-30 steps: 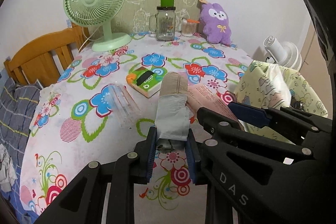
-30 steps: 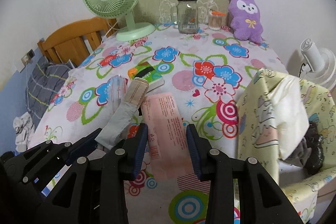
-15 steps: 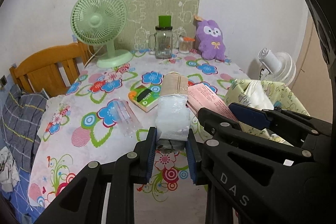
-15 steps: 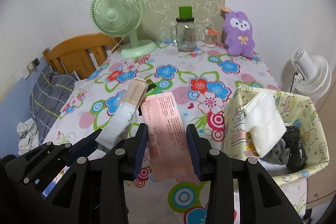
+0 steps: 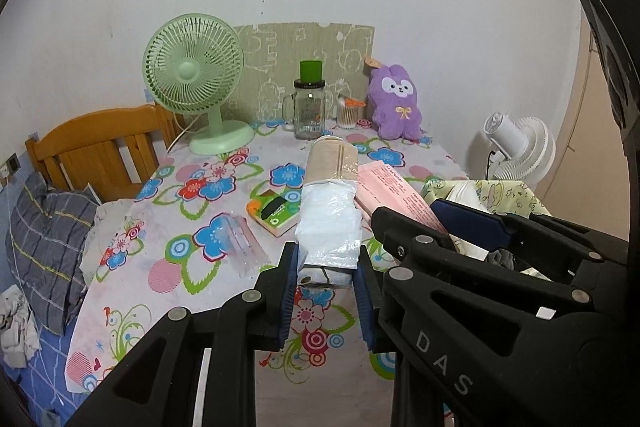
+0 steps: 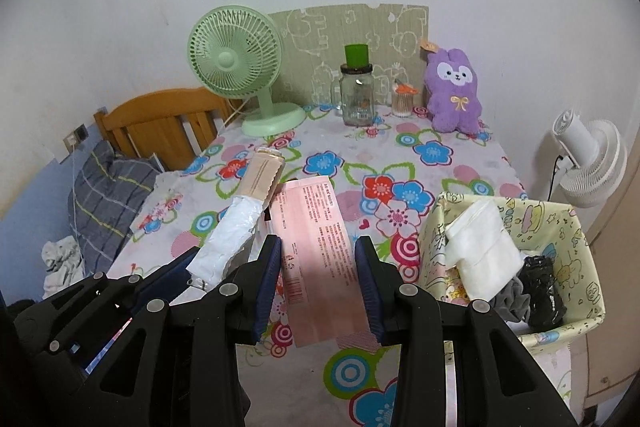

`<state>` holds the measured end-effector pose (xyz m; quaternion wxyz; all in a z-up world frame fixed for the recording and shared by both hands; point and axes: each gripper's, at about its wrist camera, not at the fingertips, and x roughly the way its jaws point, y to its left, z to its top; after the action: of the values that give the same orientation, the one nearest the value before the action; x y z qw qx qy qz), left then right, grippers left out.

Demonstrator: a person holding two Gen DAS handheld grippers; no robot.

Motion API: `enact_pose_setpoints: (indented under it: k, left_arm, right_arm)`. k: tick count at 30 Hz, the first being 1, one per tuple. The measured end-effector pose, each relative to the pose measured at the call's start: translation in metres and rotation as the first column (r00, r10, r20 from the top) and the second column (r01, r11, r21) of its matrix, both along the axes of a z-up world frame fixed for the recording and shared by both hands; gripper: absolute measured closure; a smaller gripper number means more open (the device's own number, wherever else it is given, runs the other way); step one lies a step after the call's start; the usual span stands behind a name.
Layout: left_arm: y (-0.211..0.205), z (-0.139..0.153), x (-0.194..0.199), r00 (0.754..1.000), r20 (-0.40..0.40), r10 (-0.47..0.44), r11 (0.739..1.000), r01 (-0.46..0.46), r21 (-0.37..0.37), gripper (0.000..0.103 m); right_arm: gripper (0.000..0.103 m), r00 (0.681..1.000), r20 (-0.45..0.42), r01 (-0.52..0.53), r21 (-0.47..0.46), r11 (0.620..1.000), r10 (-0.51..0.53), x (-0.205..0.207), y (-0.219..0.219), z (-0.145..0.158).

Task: Organize soft objects
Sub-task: 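Carry the pink packet with the right tool while the left tool carries the white pad toward the box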

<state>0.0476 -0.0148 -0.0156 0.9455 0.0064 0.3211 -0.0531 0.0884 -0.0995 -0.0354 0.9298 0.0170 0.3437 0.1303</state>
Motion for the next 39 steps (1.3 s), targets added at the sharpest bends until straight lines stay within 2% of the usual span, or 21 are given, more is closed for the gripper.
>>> enact_pose_setpoints:
  k: [26,39]
  left_arm:
    - [-0.053,0.009,0.011,0.998,0.031,-0.052,0.999,0.053,-0.002,0.077]
    - [-0.089,0.005,0.023,0.993,0.029,-0.113,0.994,0.113,-0.001,0.077]
  right_arm:
    - [0.062,0.998,0.044,0.055,0.001,0.998,-0.055,0.003,-0.053,0.011]
    - [0.062,0.993,0.046,0.112,0.000,0.994,-0.112,0.007,-0.090,0.007]
